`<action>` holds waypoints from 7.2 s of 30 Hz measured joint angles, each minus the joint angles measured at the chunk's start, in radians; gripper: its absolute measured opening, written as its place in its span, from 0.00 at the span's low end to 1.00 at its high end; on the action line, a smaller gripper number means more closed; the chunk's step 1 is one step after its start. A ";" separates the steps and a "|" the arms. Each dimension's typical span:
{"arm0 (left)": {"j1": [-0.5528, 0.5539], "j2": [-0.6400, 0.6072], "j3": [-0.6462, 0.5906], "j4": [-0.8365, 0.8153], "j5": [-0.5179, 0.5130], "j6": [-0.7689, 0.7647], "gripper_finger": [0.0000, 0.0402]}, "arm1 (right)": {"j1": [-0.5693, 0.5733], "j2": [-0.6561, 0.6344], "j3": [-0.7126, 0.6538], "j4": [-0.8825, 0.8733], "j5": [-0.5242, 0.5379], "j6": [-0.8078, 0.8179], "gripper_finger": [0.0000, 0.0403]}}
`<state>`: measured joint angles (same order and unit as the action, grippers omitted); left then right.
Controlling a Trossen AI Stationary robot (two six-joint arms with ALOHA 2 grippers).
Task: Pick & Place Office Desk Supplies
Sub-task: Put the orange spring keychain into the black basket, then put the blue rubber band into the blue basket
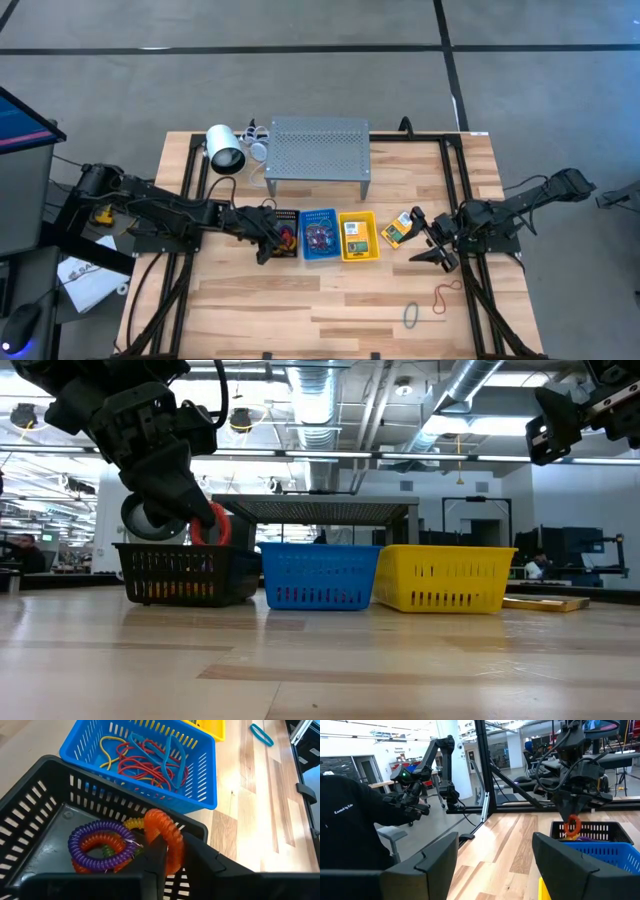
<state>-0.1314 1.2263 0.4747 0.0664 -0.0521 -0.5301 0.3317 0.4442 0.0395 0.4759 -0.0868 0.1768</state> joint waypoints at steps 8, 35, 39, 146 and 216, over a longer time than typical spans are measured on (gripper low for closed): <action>0.000 0.000 0.000 0.000 0.000 0.000 0.23 | 0.000 0.000 0.000 -0.002 0.000 0.000 0.62; 0.000 0.000 0.104 0.377 0.000 0.291 0.25 | 0.000 0.000 0.000 0.106 0.008 0.052 0.62; 0.000 0.000 0.104 0.404 -0.001 0.375 0.25 | 0.000 0.000 0.000 0.107 0.009 0.052 0.62; -0.013 0.000 0.101 0.539 -0.048 0.415 0.25 | 0.445 1.263 0.915 -1.177 0.065 0.729 0.62; -0.014 0.000 0.101 0.532 -0.048 0.390 0.25 | 0.500 1.263 0.888 -1.143 0.119 0.765 0.44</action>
<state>-0.1450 1.2263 0.5762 0.5983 -0.0998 -0.1402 0.8317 1.7077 0.9272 -0.6669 0.0323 0.9419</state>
